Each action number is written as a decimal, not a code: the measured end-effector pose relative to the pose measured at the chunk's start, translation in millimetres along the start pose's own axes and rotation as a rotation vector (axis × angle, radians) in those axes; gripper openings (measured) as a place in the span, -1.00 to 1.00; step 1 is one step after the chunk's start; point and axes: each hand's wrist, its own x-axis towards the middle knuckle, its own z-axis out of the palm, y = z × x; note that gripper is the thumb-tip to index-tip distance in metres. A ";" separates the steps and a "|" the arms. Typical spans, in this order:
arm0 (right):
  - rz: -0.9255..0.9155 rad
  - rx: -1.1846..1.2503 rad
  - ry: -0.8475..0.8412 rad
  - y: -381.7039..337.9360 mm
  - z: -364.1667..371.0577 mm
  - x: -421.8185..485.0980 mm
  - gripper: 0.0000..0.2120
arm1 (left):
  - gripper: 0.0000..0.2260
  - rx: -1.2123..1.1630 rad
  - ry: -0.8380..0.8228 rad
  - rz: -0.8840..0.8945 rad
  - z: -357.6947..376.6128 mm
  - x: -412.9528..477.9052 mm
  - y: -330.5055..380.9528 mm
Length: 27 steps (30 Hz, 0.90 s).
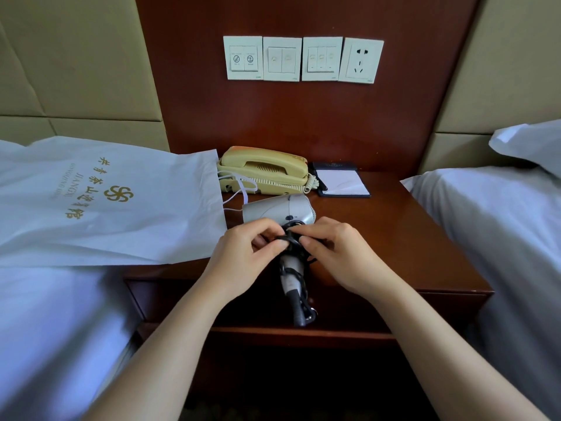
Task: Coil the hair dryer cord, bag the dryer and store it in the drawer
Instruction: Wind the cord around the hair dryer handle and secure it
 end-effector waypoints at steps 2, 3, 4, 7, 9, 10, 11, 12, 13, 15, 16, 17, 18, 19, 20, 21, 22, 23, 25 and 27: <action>-0.012 -0.024 0.009 0.4 2.3 0.6 -0.74 | -0.95 -0.148 -0.046 -0.066 -1.8 2.2 3.9; -0.022 -0.060 0.026 0.4 3.6 0.8 -0.74 | -0.89 -0.211 -0.062 -0.103 -2.4 3.5 5.1; -0.033 -0.105 0.053 0.3 4.9 1.1 -0.75 | -0.82 -0.250 -0.072 -0.139 -3.0 4.7 6.0; -0.054 -0.140 0.107 -3.3 9.7 -0.5 -0.77 | -0.74 -0.282 -0.067 -0.219 -3.9 8.5 9.8; -0.087 -0.199 0.116 -8.0 13.4 -3.3 -0.75 | -0.71 -0.274 -0.048 -0.269 -3.5 11.5 10.5; -0.124 -0.284 0.131 -10.1 14.9 -4.6 -0.72 | -0.72 -0.257 -0.039 -0.282 -3.2 12.5 12.0; -0.157 -0.373 0.147 -11.6 15.9 -5.9 -0.69 | -0.73 -0.241 -0.037 -0.285 -2.7 12.9 13.4; -0.163 -0.433 0.158 -14.0 16.2 -7.1 -0.69 | -0.75 -0.232 -0.041 -0.281 -2.4 12.9 14.0; -0.135 -0.452 0.159 -17.0 15.4 -8.2 -0.71 | -0.76 -0.228 -0.054 -0.270 -3.2 12.4 14.5; -0.080 -0.421 0.144 -19.5 13.0 -11.4 -0.74 | -0.80 -0.227 -0.105 -0.236 -7.3 10.5 15.3; -0.082 -0.405 0.137 -18.7 12.2 -12.8 -0.75 | -0.83 -0.226 -0.134 -0.213 -9.8 9.1 15.1; -0.097 -0.393 0.135 -17.7 11.7 -13.8 -0.77 | -0.86 -0.216 -0.153 -0.186 -12.2 7.6 13.9; -0.115 -0.381 0.134 -16.6 11.4 -14.6 -0.77 | -0.89 -0.191 -0.154 -0.157 -14.1 6.1 12.7; -0.125 -0.374 0.128 -15.7 11.3 -15.5 -0.77 | -0.91 -0.151 -0.142 -0.126 -15.2 4.8 11.5; -0.129 -0.365 0.119 -14.7 11.7 -16.4 -0.76 | -0.91 -0.103 -0.123 -0.093 -14.8 3.1 10.8; -0.129 -0.346 0.112 -13.4 12.2 -17.2 -0.75 | -0.90 -0.051 -0.100 -0.063 -13.2 1.4 10.7; -0.125 -0.316 0.105 -12.8 12.5 -17.9 -0.75 | -0.88 -0.002 -0.074 -0.038 -10.4 0.0 11.4; -0.126 -0.280 0.097 -12.8 12.3 -18.9 -0.76 | -0.86 0.042 -0.050 -0.024 -7.2 -1.4 12.9; -0.144 -0.249 0.076 -14.5 10.7 -20.4 -0.77 | -0.82 0.090 -0.017 -0.030 0.0 -3.2 16.2; -0.161 -0.275 0.046 -15.5 9.3 -21.9 -0.77 | -0.82 0.070 -0.031 -0.067 3.7 -3.6 18.0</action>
